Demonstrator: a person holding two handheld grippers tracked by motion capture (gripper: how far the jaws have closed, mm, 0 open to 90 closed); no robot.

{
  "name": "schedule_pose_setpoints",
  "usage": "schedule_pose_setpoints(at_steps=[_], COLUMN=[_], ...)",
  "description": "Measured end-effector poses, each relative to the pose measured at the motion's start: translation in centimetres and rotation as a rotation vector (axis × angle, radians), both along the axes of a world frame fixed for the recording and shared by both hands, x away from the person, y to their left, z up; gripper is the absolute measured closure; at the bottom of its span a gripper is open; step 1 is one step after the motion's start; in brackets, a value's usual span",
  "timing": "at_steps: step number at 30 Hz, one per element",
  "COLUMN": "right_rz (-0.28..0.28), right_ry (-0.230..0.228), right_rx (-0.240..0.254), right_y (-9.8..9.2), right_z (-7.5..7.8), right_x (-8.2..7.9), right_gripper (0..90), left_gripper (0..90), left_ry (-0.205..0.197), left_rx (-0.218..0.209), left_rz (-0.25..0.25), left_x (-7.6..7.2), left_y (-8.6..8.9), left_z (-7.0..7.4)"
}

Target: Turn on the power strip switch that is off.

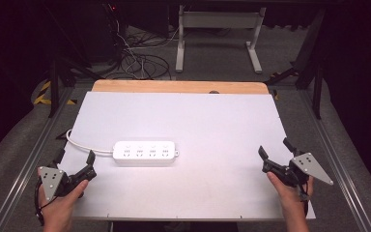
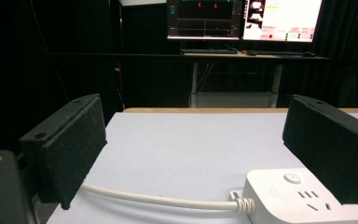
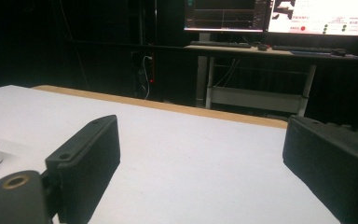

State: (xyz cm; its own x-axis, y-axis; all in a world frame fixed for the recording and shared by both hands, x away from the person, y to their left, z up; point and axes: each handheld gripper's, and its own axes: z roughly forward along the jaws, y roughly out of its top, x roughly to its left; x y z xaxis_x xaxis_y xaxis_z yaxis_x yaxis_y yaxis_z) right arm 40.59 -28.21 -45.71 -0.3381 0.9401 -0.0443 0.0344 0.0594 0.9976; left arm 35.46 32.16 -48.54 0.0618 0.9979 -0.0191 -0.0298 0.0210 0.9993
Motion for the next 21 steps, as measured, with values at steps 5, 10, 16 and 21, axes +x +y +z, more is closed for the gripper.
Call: schedule_pose_setpoints(at_steps=[5, 10, 16, 21], right_rz=[0.003, -0.001, 0.0, 0.001], right_ry=[-0.001, 0.0, 0.001, 0.0], right_rx=[-0.002, -0.002, -0.003, 0.0], right_y=[0.05, -0.01, 0.0, 0.0], right_z=[0.02, 0.01, -0.01, 0.01], right_x=[-0.02, -0.03, -0.02, -0.03], right_gripper=[11.7, 11.7, 11.7, 11.7], left_gripper=[6.7, 6.7, 6.8, 6.4], left_ry=[-0.004, -0.004, -0.004, -0.004], left_rx=[0.002, 0.004, 0.005, 0.001], left_rz=[-0.005, -0.008, -0.003, 0.001], left_x=[-0.01, 0.03, 0.04, 0.05], left_y=[-0.06, -0.08, -0.07, -0.09], left_z=[0.02, 0.04, 0.05, 0.08])
